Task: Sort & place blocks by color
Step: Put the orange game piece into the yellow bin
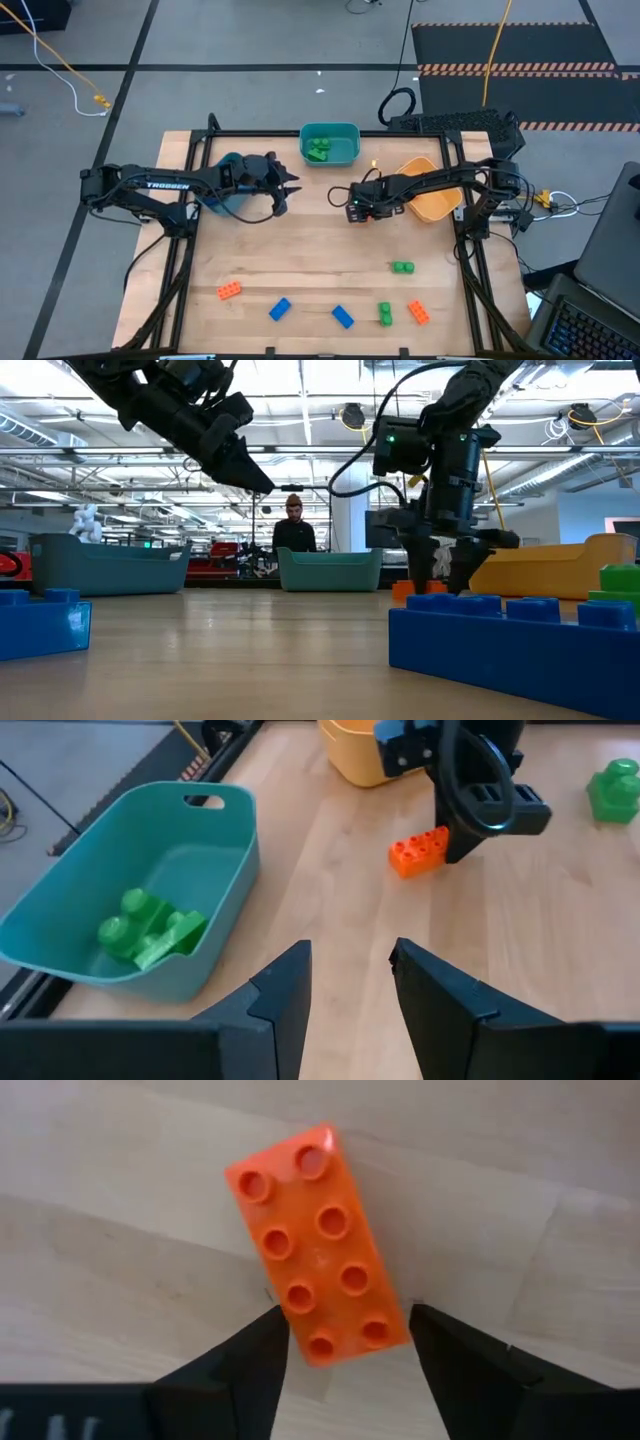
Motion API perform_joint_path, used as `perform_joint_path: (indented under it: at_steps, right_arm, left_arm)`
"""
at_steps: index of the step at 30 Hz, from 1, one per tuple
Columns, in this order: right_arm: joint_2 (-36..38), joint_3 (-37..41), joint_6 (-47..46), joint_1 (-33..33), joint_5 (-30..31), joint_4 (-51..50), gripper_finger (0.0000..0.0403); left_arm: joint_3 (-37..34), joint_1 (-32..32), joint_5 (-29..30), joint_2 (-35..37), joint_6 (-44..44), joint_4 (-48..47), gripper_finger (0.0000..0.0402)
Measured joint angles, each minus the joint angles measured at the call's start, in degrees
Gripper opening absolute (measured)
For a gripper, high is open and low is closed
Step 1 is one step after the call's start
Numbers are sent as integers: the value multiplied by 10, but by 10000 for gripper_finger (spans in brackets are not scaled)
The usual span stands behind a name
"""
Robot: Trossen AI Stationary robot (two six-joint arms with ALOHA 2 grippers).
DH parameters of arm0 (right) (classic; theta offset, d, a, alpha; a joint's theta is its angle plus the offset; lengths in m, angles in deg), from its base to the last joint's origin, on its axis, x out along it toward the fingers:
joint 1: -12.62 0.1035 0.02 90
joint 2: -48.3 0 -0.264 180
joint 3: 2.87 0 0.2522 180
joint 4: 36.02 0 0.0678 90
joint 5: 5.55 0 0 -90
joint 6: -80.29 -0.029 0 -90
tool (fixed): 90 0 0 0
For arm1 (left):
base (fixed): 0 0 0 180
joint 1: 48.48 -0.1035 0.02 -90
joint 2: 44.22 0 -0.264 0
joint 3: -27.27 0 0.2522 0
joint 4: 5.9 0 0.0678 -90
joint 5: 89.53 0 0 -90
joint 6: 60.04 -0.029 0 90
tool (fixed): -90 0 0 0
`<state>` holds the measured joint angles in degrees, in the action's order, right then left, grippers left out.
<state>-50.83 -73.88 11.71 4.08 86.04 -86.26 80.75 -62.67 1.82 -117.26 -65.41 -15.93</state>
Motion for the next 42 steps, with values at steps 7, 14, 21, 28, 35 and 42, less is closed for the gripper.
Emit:
perform_joint_path:
  at_steps: [7,14,21,28,35,42]
  right_arm:
    - [0,1,105,-4,-1,-7,156]
    - [0,1,166,-4,11,-9,138]
    - [34,-5,186,0,35,-19,138]
    - [142,-12,176,0,99,-61,138]
    - [254,-13,73,-3,149,-295,138]
    - [299,-13,31,0,165,-422,153]
  left_arm:
    - [0,-8,0,0,10,24,145]
    - [0,-5,0,0,37,39,145]
    - [0,17,-2,0,40,25,145]
    - [0,20,0,0,55,27,145]
    - [0,32,1,0,75,-8,145]
    - [0,53,2,0,109,-13,145]
